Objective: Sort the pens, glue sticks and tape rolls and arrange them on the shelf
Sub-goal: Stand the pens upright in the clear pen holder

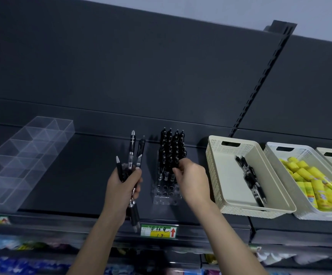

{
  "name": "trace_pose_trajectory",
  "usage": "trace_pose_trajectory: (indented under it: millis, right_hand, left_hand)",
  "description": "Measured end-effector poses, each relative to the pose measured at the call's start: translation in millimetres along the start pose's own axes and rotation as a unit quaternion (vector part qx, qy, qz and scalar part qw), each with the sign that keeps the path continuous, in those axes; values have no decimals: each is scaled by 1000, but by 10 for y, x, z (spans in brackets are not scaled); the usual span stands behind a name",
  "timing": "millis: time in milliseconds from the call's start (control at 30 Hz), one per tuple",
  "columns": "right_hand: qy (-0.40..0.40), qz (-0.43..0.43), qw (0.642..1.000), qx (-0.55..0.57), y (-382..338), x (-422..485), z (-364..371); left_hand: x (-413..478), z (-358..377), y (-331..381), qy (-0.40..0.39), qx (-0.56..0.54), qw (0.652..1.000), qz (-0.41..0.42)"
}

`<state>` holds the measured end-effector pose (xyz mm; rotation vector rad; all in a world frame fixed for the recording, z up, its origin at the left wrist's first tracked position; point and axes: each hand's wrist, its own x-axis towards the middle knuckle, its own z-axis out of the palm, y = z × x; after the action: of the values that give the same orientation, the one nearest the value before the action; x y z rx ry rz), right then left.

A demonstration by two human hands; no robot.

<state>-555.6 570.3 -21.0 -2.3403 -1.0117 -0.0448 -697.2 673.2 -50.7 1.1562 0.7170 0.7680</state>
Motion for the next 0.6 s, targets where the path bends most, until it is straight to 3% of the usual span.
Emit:
trace_pose_trajectory:
  millis: [100, 200, 267, 333, 433, 533, 600]
  right_hand:
    - [7, 39, 999, -7, 0, -37, -96]
    - [29, 83, 986, 139, -76, -113, -230]
    - [-49, 128, 919, 371, -213, -148, -295]
    - [-116, 149, 841, 506, -322, -161, -321]
    - [-99, 131, 842, 513, -359, -154, -349]
    - [-12, 144, 841, 521, -279, -139, -375]
    - [73, 135, 876, 458, -169, -96, -401]
  left_hand:
    - [-31, 16, 42, -37, -29, 999, 19]
    - [-54, 49, 109, -85, -42, 995, 37]
    - [-64, 91, 129, -118, -44, 991, 39]
    - [-84, 144, 128, -149, -13, 988, 42]
    - [-126, 194, 99, -159, 30, 985, 54]
    - [-97, 166, 49, -75, 29, 996, 39]
    - [-83, 124, 19, -25, 24, 999, 20]
